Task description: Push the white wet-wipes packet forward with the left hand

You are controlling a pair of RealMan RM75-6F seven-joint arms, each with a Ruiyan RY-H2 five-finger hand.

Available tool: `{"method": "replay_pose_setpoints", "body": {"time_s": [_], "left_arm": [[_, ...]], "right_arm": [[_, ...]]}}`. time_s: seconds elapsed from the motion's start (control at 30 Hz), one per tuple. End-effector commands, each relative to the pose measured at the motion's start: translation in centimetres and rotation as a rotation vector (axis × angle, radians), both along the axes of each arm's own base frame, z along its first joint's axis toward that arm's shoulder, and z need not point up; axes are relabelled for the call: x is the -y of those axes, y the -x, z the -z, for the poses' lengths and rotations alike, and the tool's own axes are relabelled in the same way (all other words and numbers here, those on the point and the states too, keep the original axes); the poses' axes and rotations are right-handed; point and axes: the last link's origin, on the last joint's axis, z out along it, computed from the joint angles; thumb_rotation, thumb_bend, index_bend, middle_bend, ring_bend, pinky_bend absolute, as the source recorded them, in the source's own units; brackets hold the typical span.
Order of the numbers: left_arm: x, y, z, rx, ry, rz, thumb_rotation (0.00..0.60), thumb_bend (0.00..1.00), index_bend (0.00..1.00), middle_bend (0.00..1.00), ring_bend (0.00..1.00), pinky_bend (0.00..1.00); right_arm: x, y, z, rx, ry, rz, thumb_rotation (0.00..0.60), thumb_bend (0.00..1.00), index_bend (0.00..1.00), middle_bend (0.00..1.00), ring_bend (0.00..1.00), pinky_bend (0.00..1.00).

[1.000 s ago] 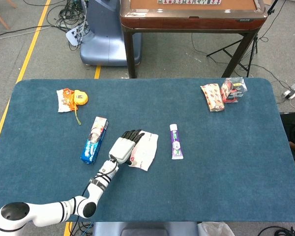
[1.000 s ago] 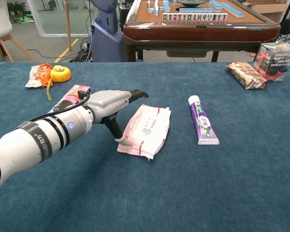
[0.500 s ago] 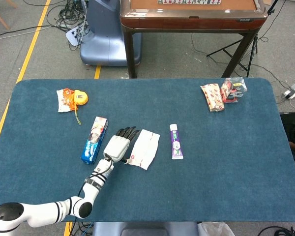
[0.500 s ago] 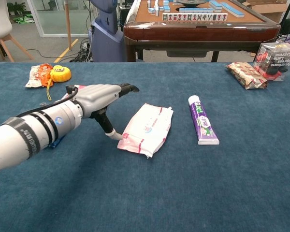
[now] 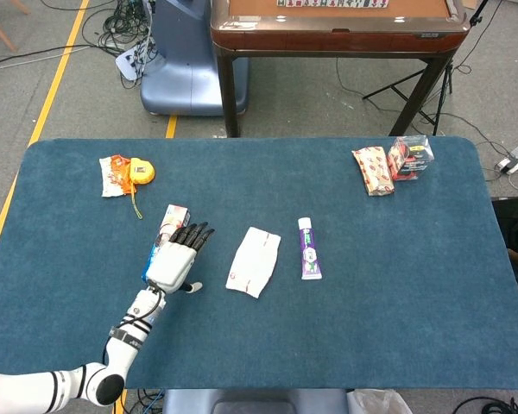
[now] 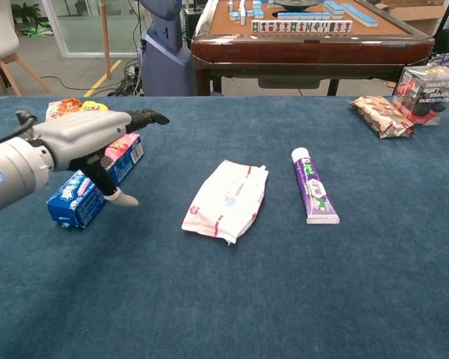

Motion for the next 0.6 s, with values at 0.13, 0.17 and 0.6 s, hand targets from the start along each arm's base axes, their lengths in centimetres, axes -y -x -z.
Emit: {"method": "replay_pose_setpoints", "body": {"time_s": [0.13,0.17,0.6], "left_arm": [[2.4,1.0,-3.0,-0.025,-0.033,0.027,0.6,0.02,0.0,0.0,0.0,0.07],[2.7,1.2,-3.3,-0.028,-0.035,0.029,0.6,0.02,0.0,0.0,0.0,0.07],[6.4,4.4,-8.3,-0.042,-0.094,0.005,0.6,0.02,0.0,0.0,0.0,0.07]], "right_arm": [[1.3,-1.5,0.8,-0.026,-0.051,-0.034,0.6,0.32,0.41,0.37,0.23,0.4],[1.5,-1.7,0.9,-0.03,-0.058,-0.038,0.6,0.3,0.41,0.37,0.23,0.4],[4.9,-4.4,3.6,-0.048,-0.185,-0.08,0.6,0.21,0.41,0.35,0.23,0.4]]}}
